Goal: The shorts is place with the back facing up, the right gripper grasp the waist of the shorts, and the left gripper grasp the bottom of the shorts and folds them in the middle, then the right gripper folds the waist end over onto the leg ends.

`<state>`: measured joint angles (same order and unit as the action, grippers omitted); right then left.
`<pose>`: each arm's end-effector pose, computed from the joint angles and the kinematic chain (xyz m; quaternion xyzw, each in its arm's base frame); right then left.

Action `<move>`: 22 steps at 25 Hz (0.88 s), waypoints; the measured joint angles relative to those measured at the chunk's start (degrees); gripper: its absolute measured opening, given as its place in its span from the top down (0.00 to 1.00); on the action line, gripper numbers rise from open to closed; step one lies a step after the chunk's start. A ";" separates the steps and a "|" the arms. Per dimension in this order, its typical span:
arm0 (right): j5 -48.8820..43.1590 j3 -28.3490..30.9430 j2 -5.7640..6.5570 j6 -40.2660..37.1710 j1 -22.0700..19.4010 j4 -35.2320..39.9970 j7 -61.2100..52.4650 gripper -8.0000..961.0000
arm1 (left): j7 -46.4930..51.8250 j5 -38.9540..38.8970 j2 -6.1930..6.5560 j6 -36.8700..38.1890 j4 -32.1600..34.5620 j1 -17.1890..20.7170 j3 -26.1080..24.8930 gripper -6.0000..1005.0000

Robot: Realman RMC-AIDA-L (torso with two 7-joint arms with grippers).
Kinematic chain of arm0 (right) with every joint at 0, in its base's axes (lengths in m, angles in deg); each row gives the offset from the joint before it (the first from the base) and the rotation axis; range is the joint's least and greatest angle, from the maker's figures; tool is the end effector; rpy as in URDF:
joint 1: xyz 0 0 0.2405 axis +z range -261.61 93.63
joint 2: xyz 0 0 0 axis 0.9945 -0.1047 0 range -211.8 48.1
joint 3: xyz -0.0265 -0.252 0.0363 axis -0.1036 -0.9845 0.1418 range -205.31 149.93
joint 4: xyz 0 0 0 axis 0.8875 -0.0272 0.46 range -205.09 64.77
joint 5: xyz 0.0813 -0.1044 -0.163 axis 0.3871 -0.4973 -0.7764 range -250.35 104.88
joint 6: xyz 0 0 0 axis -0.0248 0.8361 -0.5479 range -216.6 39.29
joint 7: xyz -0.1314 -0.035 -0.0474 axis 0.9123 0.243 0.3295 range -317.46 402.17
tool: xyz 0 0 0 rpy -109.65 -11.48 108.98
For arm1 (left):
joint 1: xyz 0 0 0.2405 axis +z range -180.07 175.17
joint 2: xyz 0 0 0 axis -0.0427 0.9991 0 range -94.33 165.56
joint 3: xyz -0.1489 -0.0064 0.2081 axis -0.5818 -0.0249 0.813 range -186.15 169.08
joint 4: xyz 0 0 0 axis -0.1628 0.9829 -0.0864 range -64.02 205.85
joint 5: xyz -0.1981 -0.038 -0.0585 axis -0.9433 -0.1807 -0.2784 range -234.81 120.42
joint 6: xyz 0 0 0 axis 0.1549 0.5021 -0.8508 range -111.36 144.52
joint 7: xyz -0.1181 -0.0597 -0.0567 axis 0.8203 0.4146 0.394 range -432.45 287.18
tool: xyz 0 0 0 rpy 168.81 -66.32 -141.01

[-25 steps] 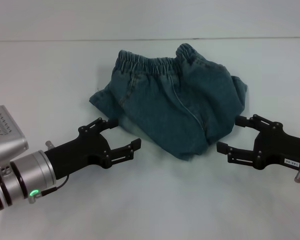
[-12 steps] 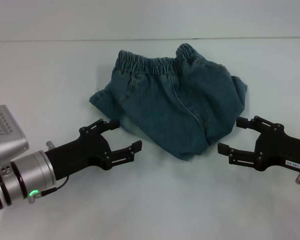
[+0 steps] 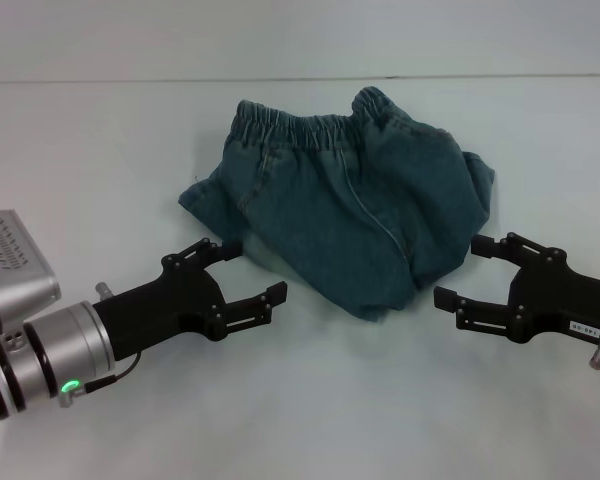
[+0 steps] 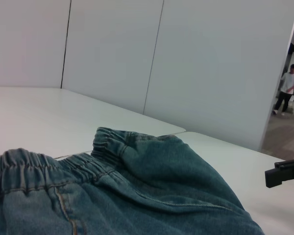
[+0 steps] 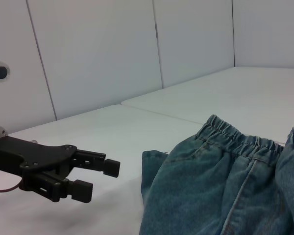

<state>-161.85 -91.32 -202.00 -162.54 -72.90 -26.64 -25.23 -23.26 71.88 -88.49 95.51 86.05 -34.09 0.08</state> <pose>0.3049 0.2809 -0.0188 -0.9146 0.2115 0.2402 0.2470 -0.2845 0.2984 -0.0779 -0.9057 -0.2192 -0.2860 0.2230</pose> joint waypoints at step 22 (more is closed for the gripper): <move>0.01 0.34 0.01 0.07 0.33 -0.29 0.03 0.01 | 0.02 0.04 0.00 0.00 -0.20 0.00 0.00 0.10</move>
<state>-161.84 -90.99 -201.99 -162.48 -72.57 -26.92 -25.20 -23.24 71.92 -88.49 95.51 85.85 -34.09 0.08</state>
